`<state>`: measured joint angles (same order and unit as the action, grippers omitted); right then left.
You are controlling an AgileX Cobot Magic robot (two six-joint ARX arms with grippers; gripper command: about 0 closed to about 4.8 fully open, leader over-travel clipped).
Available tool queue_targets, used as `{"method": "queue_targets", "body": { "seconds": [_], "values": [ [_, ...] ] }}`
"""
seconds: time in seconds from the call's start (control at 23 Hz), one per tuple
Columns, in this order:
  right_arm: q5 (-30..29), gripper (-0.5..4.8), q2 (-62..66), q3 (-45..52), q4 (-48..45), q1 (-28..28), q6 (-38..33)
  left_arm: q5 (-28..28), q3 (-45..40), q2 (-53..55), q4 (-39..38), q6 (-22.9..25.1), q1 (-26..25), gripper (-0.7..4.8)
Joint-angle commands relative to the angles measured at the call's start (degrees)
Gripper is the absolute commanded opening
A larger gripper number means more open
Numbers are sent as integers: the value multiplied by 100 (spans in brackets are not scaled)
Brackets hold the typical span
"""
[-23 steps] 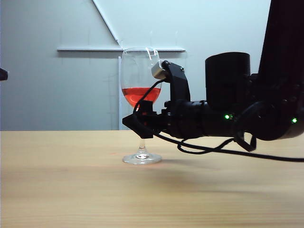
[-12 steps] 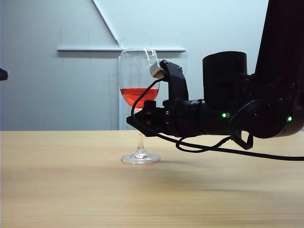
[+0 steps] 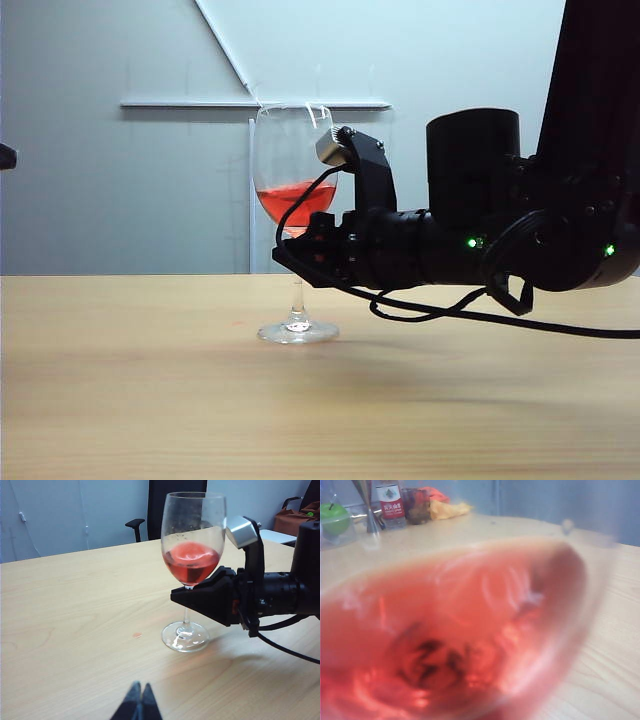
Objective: Gently pick up the goblet, rotate it counterclockwise for two full turns (viewing from above), and then place it back on the table.
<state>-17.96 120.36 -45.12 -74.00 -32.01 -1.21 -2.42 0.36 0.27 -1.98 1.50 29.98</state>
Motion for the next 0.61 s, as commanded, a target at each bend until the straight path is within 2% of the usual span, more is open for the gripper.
{"method": "queue_targets", "body": {
  "seconds": [0.04,0.17,0.39,0.61],
  "values": [
    [-2,37,-20,-24,-125,-11,-26,-17,13,9,74,2,-4,-5],
    [-4,-6,-20,-24,-142,-11,-28,-17,13,9,74,2,-4,-5],
    [-17,-6,-24,-11,-369,-11,-131,-17,13,7,72,2,-4,-5],
    [7,-6,-96,-11,-586,4,-758,-20,13,9,72,2,-4,-5]
  ]
}}
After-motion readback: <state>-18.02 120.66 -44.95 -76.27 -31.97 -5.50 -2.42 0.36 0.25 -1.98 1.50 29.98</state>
